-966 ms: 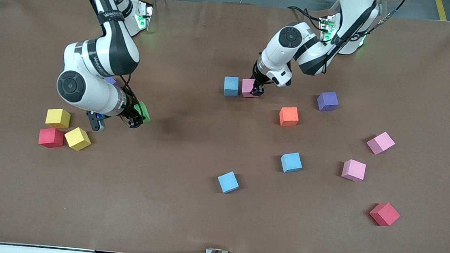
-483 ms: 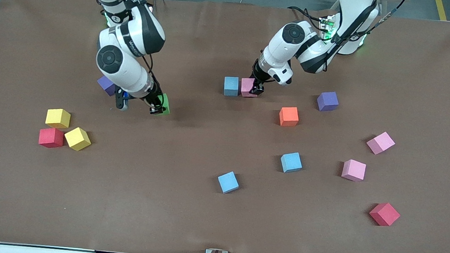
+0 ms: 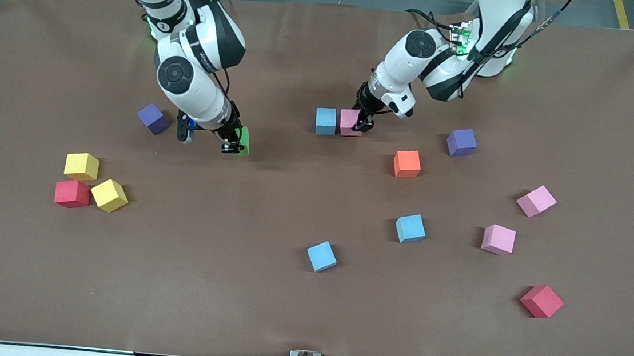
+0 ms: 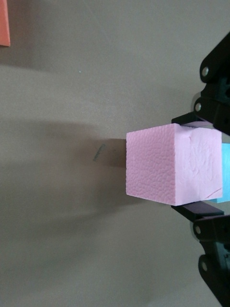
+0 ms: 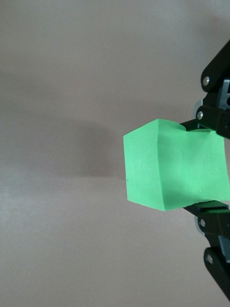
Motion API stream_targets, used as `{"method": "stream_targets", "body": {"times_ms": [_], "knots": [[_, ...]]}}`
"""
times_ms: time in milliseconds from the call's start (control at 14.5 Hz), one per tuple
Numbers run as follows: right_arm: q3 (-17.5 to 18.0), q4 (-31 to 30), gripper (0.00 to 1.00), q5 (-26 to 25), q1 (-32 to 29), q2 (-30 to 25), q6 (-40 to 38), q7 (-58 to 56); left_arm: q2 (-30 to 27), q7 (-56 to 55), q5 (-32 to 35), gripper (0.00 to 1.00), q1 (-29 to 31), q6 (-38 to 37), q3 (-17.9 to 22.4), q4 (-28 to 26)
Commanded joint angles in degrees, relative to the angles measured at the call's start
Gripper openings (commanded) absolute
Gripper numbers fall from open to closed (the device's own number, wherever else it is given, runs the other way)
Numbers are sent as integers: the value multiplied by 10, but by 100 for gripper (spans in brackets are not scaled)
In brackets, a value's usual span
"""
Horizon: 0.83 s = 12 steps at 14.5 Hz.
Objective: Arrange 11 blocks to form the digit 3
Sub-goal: 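Lower the green block beside the blue block with the right gripper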
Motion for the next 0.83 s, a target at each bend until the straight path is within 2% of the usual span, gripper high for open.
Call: {"method": "stream_targets", "body": {"times_ms": [0, 207, 621, 759], "knots": [[2, -12, 0, -3, 32, 26, 46, 40, -22, 1, -3, 25, 3, 32, -3, -25], [3, -10, 0, -2, 50, 39, 65, 65, -20, 9, -3, 25, 6, 38, -3, -28], [4, -11, 0, 2, 70, 55, 87, 198, 0, 20, 6, 25, 1, 59, -2, -27], [6, -11, 0, 30, 84, 58, 101, 218, 5, 21, 14, 25, 0, 62, -2, -26]]}}
